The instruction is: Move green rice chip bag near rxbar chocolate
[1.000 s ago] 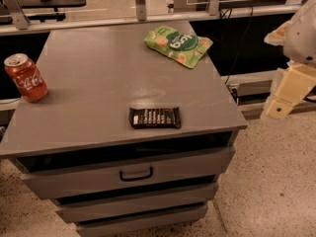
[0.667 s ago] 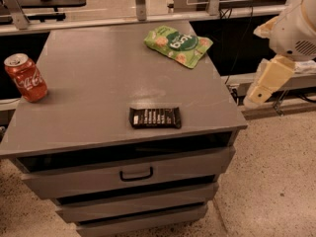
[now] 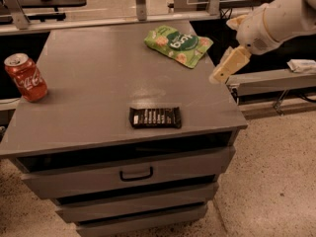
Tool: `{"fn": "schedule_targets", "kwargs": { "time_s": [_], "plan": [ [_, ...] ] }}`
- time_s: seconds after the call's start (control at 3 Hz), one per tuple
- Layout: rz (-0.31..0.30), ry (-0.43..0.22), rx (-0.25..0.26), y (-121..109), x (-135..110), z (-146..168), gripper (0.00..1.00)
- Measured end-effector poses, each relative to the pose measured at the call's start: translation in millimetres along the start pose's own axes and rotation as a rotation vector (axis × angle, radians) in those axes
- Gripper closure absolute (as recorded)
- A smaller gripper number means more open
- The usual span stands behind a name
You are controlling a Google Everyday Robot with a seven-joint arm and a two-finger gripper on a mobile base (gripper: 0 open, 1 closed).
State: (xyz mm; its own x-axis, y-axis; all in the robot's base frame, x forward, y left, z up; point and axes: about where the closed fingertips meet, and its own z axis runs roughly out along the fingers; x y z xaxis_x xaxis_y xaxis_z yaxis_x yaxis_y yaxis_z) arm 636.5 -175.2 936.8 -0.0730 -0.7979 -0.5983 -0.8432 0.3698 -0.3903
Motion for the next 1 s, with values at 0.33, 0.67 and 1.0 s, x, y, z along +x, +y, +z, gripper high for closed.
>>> {"fn": "schedule_targets", "kwargs": {
  "time_s": [0.33, 0.67, 1.0],
  "plan": [
    [0.031, -0.101, 0.012, -31.4, -0.8, 59.6, 0.00],
    [0.031, -0.101, 0.012, -31.4, -0.8, 59.7, 0.00],
    [0.047, -0.125, 0.034, -34.3, -3.3, 66.3, 0.00]
  ]
}}
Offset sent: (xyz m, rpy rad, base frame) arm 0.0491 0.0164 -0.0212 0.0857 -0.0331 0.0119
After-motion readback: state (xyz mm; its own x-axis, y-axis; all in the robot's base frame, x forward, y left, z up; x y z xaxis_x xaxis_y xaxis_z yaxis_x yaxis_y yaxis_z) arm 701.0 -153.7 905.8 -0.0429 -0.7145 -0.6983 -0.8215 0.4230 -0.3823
